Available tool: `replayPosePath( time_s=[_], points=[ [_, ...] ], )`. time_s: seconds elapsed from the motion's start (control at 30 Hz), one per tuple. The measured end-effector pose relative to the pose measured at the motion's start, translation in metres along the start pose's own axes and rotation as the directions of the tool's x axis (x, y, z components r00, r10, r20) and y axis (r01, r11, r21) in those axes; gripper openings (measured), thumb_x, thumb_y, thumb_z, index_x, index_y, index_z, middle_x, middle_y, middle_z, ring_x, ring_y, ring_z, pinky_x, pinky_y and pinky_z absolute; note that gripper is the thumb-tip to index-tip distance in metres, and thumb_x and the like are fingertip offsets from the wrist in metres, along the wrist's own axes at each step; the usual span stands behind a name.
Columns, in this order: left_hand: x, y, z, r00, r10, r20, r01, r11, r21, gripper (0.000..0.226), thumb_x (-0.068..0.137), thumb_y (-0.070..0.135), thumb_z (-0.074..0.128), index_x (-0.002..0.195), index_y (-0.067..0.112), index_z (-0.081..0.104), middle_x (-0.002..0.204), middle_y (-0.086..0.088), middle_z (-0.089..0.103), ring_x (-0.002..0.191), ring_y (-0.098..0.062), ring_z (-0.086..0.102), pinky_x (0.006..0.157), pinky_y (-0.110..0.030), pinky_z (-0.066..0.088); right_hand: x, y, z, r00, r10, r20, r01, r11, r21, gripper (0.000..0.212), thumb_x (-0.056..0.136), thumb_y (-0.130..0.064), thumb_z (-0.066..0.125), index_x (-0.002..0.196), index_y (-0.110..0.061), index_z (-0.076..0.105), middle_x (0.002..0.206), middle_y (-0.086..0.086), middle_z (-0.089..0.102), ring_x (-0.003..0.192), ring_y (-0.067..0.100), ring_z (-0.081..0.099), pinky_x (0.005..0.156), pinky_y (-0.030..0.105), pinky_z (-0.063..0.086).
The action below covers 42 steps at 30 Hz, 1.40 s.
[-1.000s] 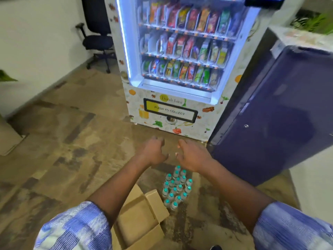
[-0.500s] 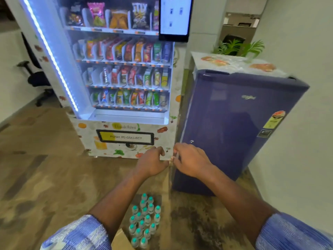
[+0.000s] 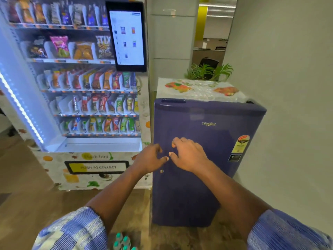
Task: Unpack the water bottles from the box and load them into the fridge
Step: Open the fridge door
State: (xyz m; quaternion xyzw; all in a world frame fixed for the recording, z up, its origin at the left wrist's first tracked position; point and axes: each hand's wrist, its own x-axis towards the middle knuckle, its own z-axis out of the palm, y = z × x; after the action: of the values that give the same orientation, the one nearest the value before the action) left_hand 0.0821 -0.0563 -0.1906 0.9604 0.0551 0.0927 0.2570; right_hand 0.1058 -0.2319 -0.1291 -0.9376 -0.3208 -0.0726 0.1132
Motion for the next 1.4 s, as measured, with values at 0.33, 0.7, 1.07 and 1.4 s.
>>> replayPosePath(
  time_s=[0.33,0.7,1.07,1.4],
  points=[
    [0.134,0.011,-0.045,0.908,0.062,-0.415,-0.144,0.975,-0.17,0.031,0.087,0.041,0.067,0.105,0.018,0.058,0.102,0.0,0.053,0.092,-0.02,0.057,0.077,-0.037,0.05,0.097,0.034,-0.029,0.979,0.022,-0.202,-0.035,0.998,-0.058,0.04,0.092,-0.049,0.054,0.121,-0.022,0.053,0.12,0.002,0.056,0.108,0.026,0.054,0.088,0.04,0.043],
    [0.25,-0.015,-0.08,0.957,0.081,-0.28,-0.135,0.975,-0.179,0.012,0.093,0.024,0.056,0.098,0.015,0.063,0.098,-0.003,0.054,0.086,-0.022,0.056,0.071,-0.03,0.039,0.212,0.025,-0.022,0.94,0.015,-0.34,-0.031,0.999,-0.043,0.049,0.092,-0.045,0.055,0.131,-0.015,0.053,0.124,0.009,0.058,0.111,0.03,0.053,0.09,0.043,0.046],
    [0.278,-0.033,-0.09,0.994,0.033,-0.1,-0.064,0.943,-0.328,0.023,0.092,0.03,0.066,0.08,0.011,0.062,0.069,-0.006,0.068,0.057,-0.025,0.065,0.057,-0.033,0.051,0.24,0.013,0.009,0.93,0.129,-0.344,-0.169,0.981,-0.089,0.037,0.097,-0.045,0.046,0.107,-0.013,0.062,0.105,0.009,0.059,0.095,0.026,0.054,0.075,0.038,0.042],
    [0.292,-0.028,-0.107,0.992,0.053,0.114,-0.019,0.961,-0.277,0.011,0.094,0.015,0.062,0.089,0.005,0.062,0.079,-0.016,0.07,0.063,-0.03,0.069,0.067,-0.044,0.061,0.24,0.009,0.023,0.911,0.188,-0.366,-0.226,0.972,-0.064,0.039,0.099,-0.043,0.041,0.106,-0.011,0.063,0.104,0.01,0.062,0.095,0.026,0.053,0.079,0.04,0.043]
  ],
)
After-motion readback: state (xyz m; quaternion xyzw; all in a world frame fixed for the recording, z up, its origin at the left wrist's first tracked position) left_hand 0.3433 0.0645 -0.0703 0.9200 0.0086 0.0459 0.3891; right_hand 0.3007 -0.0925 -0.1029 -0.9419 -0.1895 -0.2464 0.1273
